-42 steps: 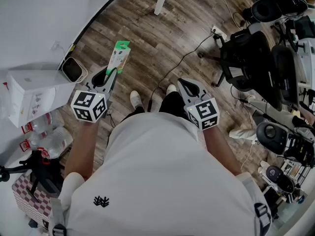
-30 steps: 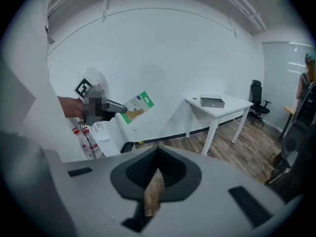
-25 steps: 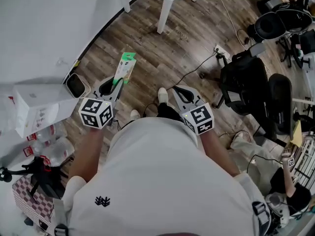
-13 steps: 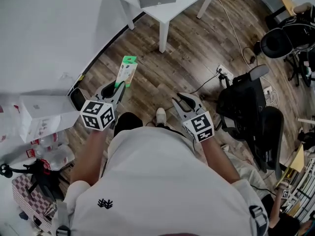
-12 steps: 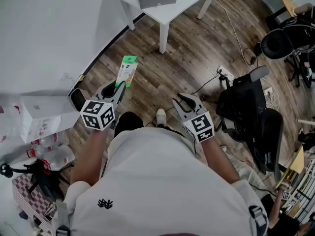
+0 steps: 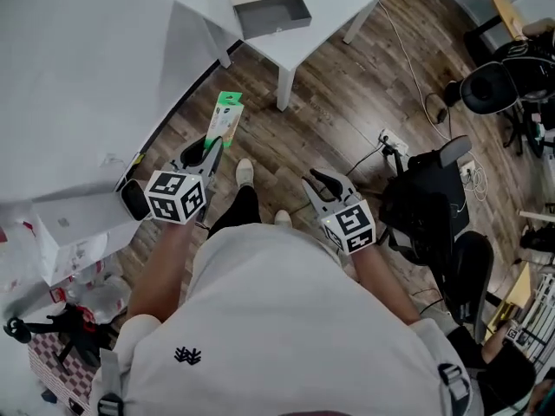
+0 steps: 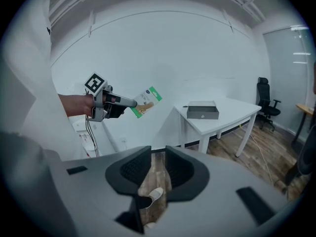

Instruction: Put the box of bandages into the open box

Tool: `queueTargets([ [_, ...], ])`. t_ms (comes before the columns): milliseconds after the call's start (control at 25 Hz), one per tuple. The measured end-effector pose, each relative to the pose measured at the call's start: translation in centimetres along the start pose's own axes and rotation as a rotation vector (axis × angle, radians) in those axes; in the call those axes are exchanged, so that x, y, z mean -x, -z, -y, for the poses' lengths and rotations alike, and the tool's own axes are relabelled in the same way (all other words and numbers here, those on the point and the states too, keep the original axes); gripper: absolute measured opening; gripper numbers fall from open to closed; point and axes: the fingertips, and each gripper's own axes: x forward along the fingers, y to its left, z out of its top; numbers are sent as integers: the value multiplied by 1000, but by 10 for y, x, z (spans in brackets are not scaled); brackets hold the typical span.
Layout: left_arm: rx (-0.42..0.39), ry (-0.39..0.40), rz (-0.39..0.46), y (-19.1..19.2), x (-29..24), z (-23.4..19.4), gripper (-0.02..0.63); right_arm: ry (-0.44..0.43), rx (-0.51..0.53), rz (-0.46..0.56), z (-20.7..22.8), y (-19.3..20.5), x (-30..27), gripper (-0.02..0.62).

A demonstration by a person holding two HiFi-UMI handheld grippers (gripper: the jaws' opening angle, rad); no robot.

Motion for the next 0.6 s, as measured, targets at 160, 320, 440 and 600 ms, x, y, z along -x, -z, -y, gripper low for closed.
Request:
queueTargets([
  [160, -27, 39, -20, -25, -39, -36, 92, 53, -16, 11, 19, -35, -26, 90],
  [320, -86, 74, -24, -55, -75, -65, 92, 100, -73, 12, 40, -56, -54, 89],
  [440, -133, 94, -32, -71, -101, -83, 92, 130, -108, 20, 49, -69, -73, 86],
  [600, -162, 120, -48, -86, -134, -101, 92, 173, -136, 30, 58, -83, -85, 86],
])
